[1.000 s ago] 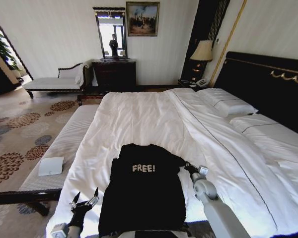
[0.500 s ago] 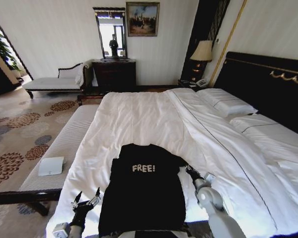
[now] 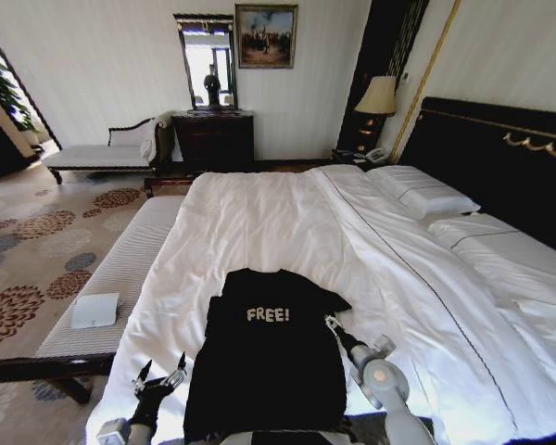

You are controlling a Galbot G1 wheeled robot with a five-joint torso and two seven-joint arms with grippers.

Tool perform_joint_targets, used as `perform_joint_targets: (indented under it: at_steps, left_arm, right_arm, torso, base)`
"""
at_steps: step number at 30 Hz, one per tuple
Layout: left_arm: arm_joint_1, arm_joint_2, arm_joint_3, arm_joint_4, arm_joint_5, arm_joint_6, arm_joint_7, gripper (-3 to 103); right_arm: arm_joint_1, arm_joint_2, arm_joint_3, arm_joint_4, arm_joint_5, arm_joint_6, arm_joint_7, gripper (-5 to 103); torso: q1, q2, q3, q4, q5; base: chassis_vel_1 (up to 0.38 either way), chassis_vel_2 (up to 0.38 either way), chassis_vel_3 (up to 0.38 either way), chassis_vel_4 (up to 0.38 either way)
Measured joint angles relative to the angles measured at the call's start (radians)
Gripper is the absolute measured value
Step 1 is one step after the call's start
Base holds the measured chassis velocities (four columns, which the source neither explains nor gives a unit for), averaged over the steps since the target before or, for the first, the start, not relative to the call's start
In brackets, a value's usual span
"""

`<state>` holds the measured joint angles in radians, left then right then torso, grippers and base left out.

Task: Fold the clothes on the bed.

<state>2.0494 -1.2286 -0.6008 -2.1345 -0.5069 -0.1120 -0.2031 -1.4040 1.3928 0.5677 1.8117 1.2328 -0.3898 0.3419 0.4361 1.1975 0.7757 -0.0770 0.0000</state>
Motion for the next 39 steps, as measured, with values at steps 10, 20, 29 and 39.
perform_joint_targets:
  at_steps: [10,20,29,39]
  left_arm:
    - [-0.004,0.001,-0.005,-0.009,0.0,0.004,-0.001,100]
    - [-0.018,0.007,-0.008,-0.024,0.0,0.025,-0.007,100]
    - [-0.025,0.002,0.006,-0.022,0.0,0.027,-0.01,100]
    - [-0.024,0.0,0.016,-0.012,0.002,0.018,-0.008,100]
  right_arm:
    - [0.053,0.039,0.022,-0.015,0.066,0.005,0.023,100]
    - [0.09,0.111,0.091,-0.002,0.122,0.028,0.05,100]
    - [0.043,0.17,0.18,0.101,0.188,0.041,0.087,100]
    - [-0.027,0.165,0.175,0.127,0.116,0.035,0.065,100]
  torso:
    - [0.0,0.0,0.0,0.0,0.0]
    - [0.0,0.0,0.0,0.0,0.0]
    - [0.0,0.0,0.0,0.0,0.0]
    - [0.0,0.0,0.0,-0.0002,-0.0001]
  base:
    - [0.0,0.0,0.0,0.0]
    - [0.0,0.0,0.0,0.0]
    - [0.0,0.0,0.0,0.0]
    - [0.0,0.0,0.0,0.0]
